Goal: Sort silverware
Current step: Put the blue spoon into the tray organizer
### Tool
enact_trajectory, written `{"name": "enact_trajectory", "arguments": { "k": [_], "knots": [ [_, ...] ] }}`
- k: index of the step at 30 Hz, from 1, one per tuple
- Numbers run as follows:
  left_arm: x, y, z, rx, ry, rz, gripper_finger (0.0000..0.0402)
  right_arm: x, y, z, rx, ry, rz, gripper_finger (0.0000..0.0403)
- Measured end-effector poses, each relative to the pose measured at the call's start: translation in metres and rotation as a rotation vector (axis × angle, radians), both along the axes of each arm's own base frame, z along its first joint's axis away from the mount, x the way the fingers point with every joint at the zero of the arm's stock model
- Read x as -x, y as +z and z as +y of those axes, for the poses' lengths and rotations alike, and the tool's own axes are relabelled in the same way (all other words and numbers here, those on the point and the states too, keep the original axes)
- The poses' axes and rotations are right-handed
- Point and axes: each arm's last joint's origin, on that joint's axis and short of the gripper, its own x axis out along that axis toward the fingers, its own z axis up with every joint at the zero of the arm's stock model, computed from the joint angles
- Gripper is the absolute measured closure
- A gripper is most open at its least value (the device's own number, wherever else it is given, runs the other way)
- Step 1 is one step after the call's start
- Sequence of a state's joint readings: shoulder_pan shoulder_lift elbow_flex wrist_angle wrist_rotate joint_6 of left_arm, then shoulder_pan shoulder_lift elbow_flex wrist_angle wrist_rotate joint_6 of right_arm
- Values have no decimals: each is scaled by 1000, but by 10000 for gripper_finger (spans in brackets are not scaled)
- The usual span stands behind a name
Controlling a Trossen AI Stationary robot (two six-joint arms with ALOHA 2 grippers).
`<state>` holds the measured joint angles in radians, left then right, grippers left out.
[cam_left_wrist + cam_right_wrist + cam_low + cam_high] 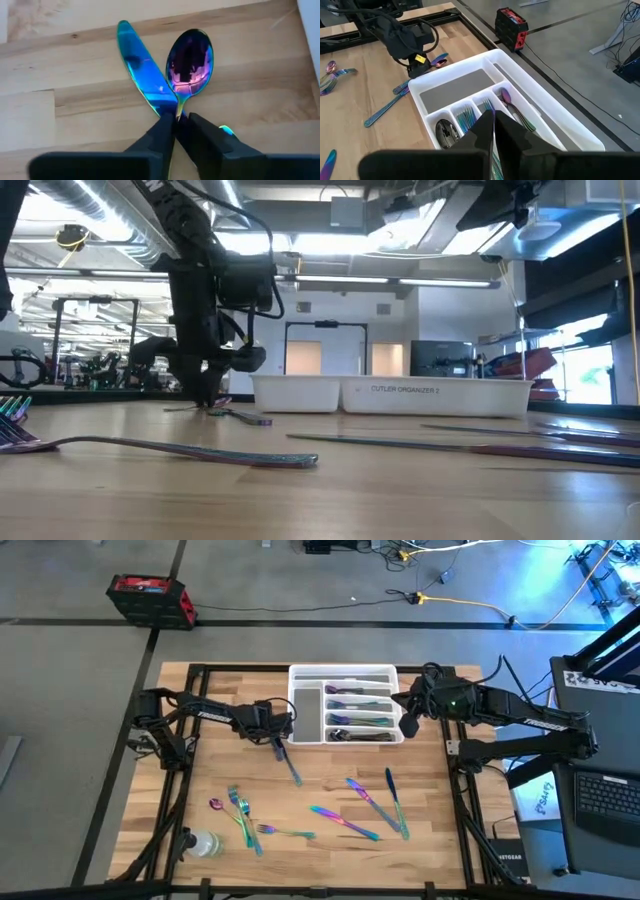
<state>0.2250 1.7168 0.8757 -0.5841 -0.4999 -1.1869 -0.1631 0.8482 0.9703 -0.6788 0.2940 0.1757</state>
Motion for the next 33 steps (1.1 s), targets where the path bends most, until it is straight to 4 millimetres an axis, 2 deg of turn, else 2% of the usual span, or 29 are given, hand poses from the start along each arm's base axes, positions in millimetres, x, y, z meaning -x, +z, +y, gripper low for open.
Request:
{"name": "enact_trajectory", "arguments": {
  "k": [3, 11, 20, 26, 30, 33],
  "knots": [
    [0, 0, -1, 1, -27, 20, 396, 0, 0, 0, 0, 0, 0, 403],
    [9, 4, -6, 24, -8, 65, 401, 0, 0, 0, 1, 0, 0, 403],
    [20, 42, -16, -41, 68, -86, 401, -1, 2, 0, 23, 11, -16, 403],
    [24, 75, -29, -159, 207, -364, 401, -8, 1, -1, 54, 44, -108, 401],
    [5, 90, -42, -242, 288, -694, 401, -22, -18, 0, 26, 147, -316, 394],
    [-14, 101, -52, -271, 320, -947, 401, -36, -43, 0, -43, 193, -445, 378]
  ]
}}
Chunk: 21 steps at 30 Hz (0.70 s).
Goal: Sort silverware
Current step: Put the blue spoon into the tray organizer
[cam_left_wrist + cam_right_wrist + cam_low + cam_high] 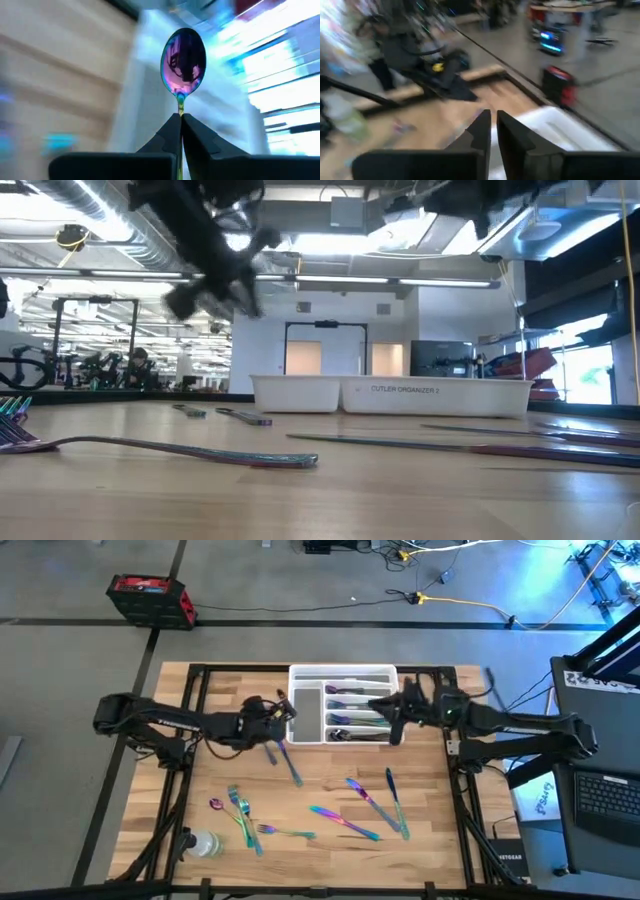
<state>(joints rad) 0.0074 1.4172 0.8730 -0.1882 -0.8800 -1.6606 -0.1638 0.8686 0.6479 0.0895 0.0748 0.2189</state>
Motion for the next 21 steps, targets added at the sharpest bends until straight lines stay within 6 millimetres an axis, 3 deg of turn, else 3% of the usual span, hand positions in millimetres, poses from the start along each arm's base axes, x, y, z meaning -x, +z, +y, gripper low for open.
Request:
{"name": "enact_trajectory", "arguments": {
  "k": [6, 9, 21],
  "knots": [
    [-25, 12, -16, -115, 68, -290, 401, -26, -29, -3, -27, 27, -77, 320],
    [-33, 13, -20, -161, 93, -344, 401, -44, -38, -3, 24, 130, -107, 304],
    [-43, 11, -19, -153, 94, -444, 401, -100, -58, -12, -62, 128, -108, 288]
  ]
}}
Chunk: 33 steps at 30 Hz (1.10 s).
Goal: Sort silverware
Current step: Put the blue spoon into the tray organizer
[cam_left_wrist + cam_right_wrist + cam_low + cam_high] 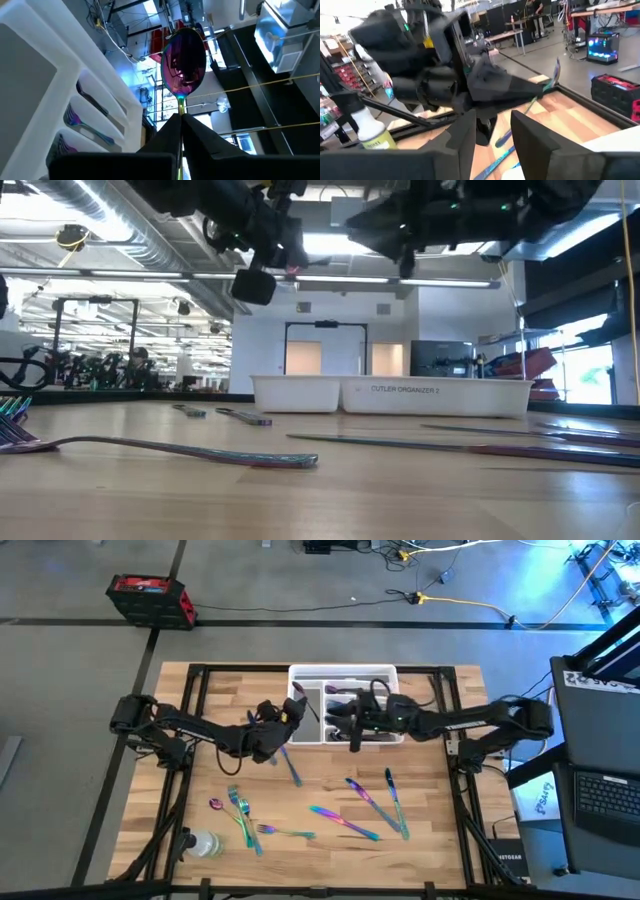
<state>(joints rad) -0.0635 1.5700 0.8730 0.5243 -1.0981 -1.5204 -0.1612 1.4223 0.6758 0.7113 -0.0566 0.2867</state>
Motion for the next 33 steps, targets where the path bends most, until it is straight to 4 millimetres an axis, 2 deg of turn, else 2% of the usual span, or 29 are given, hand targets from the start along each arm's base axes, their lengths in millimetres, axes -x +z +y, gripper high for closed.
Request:
{"name": "enact_trajectory", "arguments": {
  "k": [6, 11, 27, 33],
  "knots": [
    [-1, 1, 0, -3, -28, -6, 401, -27, -3, -5, -101, -15, 8, 268],
    [-1, 2, 0, -10, -44, 1, 401, -39, -6, -8, -119, -50, 16, 267],
    [-3, 7, 9, -34, -126, 20, 401, -40, -18, -11, -184, -148, 112, 267],
    [-3, 7, 8, -96, -151, 114, 401, -38, -24, -11, -184, -152, 172, 267]
  ]
}}
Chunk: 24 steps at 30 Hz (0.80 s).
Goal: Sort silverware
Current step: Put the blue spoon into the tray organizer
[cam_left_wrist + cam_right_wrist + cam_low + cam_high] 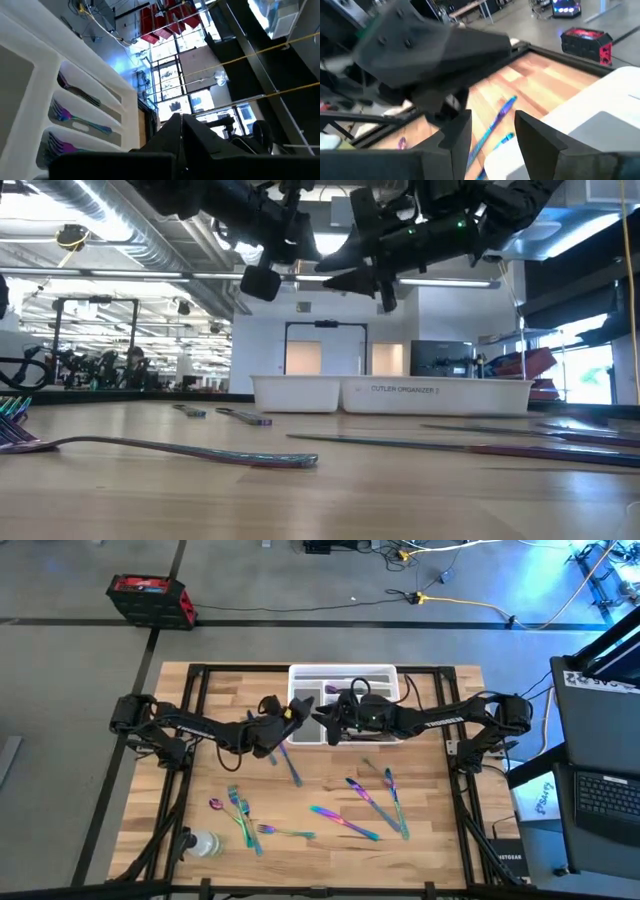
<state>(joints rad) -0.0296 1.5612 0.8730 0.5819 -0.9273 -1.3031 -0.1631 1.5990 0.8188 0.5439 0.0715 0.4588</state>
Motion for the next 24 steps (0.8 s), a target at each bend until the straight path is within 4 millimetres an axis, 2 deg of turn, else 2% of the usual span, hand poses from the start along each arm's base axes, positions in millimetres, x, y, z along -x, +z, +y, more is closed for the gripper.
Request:
{"name": "enact_trajectory", "arguments": {
  "k": [6, 9, 13, 18, 20, 24],
  "knots": [
    [-3, -1, 4, -142, -175, 176, 401, 6, -11, 4, 46, 61, 169, 267],
    [-5, -1, 5, -326, -296, 352, 401, 15, -14, 16, 84, 120, 306, 267],
    [-7, -6, 2, -584, -492, 584, 401, 44, -12, 43, 114, 172, 564, 267],
    [-7, -16, -7, -798, -719, 755, 401, 90, -14, 88, 18, 238, 898, 267],
    [-6, -19, -9, -866, -771, 814, 401, 105, -20, 107, -12, 279, 1033, 267],
    [-5, -22, -12, -982, -813, 908, 401, 128, -28, 141, 78, 306, 1184, 272]
  ]
}}
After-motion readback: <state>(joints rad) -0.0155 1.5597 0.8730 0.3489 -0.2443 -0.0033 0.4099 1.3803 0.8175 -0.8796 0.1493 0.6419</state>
